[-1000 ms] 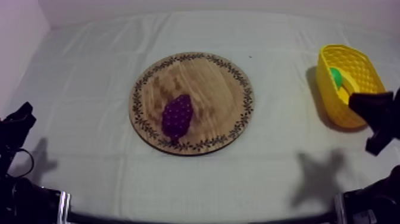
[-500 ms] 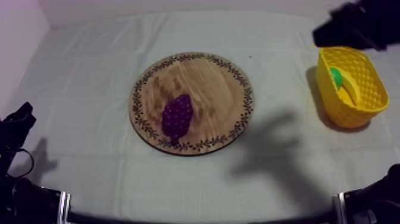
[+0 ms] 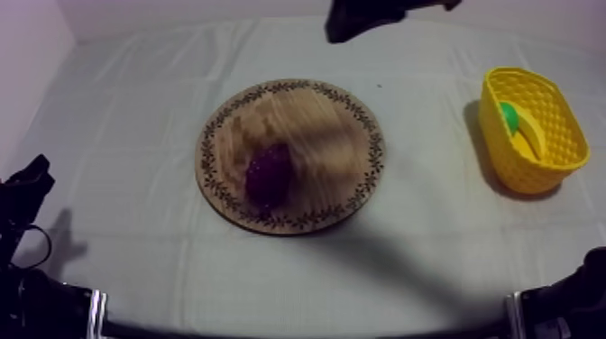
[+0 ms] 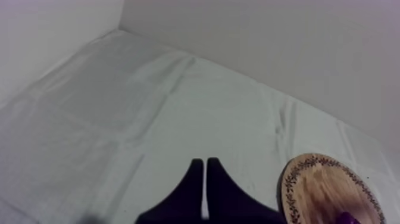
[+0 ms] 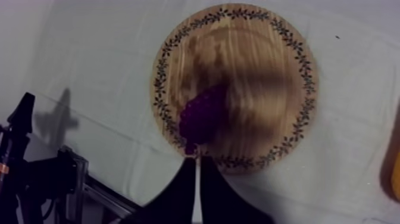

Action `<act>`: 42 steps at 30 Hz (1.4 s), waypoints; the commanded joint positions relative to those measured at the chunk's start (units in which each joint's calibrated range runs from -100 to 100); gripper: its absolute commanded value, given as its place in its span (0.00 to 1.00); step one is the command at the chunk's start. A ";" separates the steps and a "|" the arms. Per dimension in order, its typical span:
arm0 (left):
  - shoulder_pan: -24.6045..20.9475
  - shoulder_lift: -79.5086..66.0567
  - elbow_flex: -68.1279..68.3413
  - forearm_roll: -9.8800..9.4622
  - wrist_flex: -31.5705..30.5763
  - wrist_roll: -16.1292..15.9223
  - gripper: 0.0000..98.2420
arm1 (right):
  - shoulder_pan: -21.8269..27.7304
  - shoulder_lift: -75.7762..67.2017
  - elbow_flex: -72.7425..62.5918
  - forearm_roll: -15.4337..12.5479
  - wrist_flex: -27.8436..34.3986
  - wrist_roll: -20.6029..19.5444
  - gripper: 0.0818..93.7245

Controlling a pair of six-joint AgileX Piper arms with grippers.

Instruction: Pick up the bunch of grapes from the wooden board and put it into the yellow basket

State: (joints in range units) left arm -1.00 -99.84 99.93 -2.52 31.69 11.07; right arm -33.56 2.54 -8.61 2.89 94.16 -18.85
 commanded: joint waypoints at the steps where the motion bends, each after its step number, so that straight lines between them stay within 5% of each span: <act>1: 0.02 0.02 -0.04 0.01 -0.01 -0.01 0.00 | -0.19 6.82 -6.94 0.30 1.17 -0.93 0.01; 6: 0.02 0.02 -0.04 0.01 -0.01 -0.01 0.00 | -0.84 12.64 -11.80 0.51 2.56 -2.51 0.06; 15: 0.02 0.02 -0.04 0.01 -0.01 -0.01 0.00 | -1.16 15.46 -12.55 0.08 3.51 -3.71 0.40; 23: 0.02 0.02 -0.04 0.01 -0.01 -0.01 0.00 | -0.54 15.90 -11.82 -0.81 3.65 -2.83 0.60; 42: 0.02 0.02 -0.04 0.01 -0.01 -0.01 0.00 | 0.53 22.09 -9.95 -2.82 3.66 -6.32 0.74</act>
State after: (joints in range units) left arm -1.00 -99.84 99.93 -2.52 31.69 11.07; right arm -33.10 24.24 -18.53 0.00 97.71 -25.01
